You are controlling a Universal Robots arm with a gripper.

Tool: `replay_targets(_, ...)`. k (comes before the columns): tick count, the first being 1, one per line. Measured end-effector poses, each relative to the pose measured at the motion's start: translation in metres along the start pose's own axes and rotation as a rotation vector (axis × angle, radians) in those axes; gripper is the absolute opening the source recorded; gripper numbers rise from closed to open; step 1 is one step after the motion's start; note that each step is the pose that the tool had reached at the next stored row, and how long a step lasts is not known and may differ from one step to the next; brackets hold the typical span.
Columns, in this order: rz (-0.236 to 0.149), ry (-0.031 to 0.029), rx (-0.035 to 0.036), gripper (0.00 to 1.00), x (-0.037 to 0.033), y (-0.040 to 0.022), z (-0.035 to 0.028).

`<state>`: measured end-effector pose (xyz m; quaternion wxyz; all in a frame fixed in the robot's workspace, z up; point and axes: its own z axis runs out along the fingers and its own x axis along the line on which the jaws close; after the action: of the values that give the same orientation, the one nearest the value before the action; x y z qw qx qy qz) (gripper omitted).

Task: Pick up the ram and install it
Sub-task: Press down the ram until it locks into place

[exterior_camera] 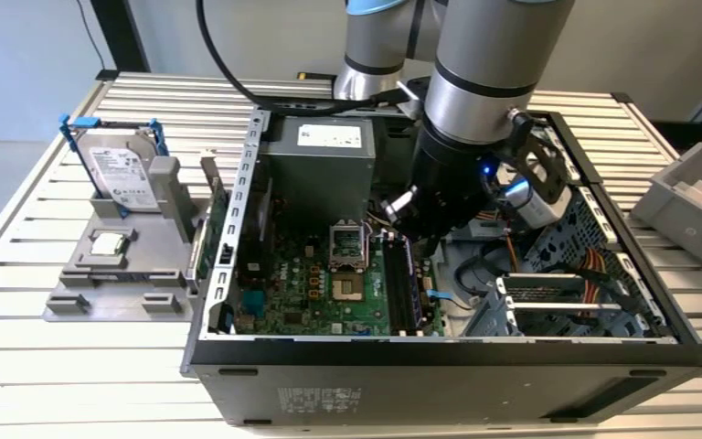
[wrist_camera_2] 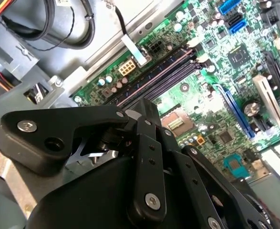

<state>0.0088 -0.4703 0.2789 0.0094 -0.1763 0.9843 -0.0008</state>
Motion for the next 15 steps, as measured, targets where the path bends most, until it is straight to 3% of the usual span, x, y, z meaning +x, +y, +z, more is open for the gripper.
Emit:
replay_targets(9,-0.077,-0.0007,-0.0025,0.0,-0.0004,-0.0001,0.0)
replay_targets(10,-0.093,-0.0009,-0.003,0.0,-0.0005,-0.0001,0.0)
replay_targets(11,-0.133,-0.0012,-0.0039,0.0,-0.0007,-0.0002,0.0001)
replay_targets(15,-0.156,-0.0012,-0.0043,0.0,-0.0009,-0.0003,0.0)
